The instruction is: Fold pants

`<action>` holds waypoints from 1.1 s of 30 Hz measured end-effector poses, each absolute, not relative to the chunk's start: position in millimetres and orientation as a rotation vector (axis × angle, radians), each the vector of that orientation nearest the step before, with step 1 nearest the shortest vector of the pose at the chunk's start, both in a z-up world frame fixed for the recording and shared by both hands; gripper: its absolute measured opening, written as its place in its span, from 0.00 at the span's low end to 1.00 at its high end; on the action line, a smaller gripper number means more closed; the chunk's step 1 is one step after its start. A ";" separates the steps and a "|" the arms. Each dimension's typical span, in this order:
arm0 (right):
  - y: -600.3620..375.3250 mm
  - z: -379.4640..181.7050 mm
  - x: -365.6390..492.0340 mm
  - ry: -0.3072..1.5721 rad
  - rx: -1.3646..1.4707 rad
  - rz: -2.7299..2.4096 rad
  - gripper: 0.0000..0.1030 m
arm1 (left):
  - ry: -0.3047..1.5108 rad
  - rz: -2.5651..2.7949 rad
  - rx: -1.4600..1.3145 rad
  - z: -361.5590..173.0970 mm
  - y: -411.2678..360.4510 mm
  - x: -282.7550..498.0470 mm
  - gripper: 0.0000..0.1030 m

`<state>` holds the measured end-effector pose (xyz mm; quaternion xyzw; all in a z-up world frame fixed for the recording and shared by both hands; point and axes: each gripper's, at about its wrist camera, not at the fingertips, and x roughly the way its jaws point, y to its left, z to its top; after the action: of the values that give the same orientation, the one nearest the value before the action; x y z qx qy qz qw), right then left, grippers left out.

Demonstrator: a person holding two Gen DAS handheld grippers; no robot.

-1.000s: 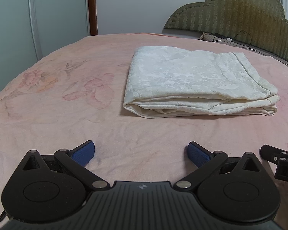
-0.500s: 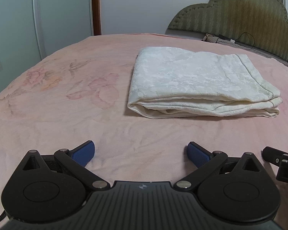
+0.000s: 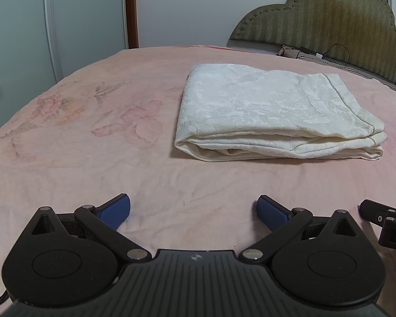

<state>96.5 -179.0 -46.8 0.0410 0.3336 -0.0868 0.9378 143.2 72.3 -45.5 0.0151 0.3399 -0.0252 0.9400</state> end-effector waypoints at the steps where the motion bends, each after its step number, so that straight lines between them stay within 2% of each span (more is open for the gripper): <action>1: -178.9 -46.8 96.5 0.681 0.084 -0.177 1.00 | 0.694 -0.052 0.030 -45.5 72.9 143.1 1.00; 33: -170.0 -46.9 93.6 0.676 0.041 -0.112 1.00 | 0.686 -0.020 0.036 -45.0 72.6 139.1 1.00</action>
<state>93.6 -170.0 -46.9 0.0203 0.3315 -0.0550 0.9416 139.1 72.6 -45.0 0.0177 0.3365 -0.0096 0.9415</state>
